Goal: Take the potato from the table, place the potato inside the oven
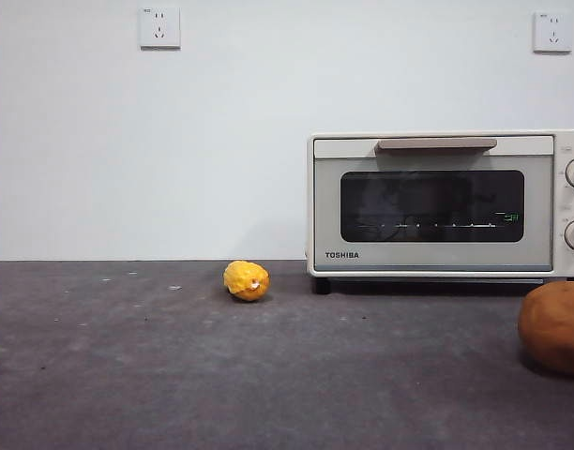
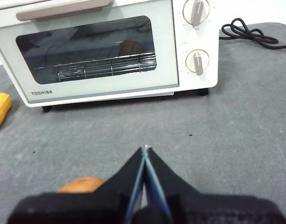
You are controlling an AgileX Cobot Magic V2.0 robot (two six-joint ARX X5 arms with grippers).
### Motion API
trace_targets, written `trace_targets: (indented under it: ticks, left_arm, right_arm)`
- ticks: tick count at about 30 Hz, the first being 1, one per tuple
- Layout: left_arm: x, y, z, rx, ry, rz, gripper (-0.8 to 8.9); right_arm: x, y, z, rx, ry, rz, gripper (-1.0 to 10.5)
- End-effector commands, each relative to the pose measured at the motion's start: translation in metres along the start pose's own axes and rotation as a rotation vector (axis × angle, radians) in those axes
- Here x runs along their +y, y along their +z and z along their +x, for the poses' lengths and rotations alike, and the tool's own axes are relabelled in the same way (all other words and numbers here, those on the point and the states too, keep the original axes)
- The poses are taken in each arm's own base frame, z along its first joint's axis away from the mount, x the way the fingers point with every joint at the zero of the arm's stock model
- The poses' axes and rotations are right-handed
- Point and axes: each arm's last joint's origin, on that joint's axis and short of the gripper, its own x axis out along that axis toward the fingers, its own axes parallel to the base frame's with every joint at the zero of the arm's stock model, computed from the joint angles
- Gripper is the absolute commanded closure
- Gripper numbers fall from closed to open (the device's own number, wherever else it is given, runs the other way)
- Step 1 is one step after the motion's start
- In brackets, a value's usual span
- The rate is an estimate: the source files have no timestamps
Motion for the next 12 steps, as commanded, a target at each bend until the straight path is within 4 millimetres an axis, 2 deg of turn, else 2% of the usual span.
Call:
trace_targets:
  ticks: [1, 6, 12]
  left_arm:
    - [-0.001, 0.0, 0.001, -0.017, -0.03, -0.051, 8.18]
    - [-0.004, 0.016, -0.003, -0.08, -0.163, -0.187, 8.18]
    - [-0.003, 0.05, -0.012, -0.142, -0.175, -0.262, 8.19]
  right_arm:
    - [0.001, 0.002, 0.0, -0.008, 0.017, 0.081, 9.5]
    - [0.003, 0.017, -0.006, -0.053, 0.03, 0.163, 9.5]
    - [0.007, 0.043, -0.017, -0.135, 0.048, 0.16, 9.5]
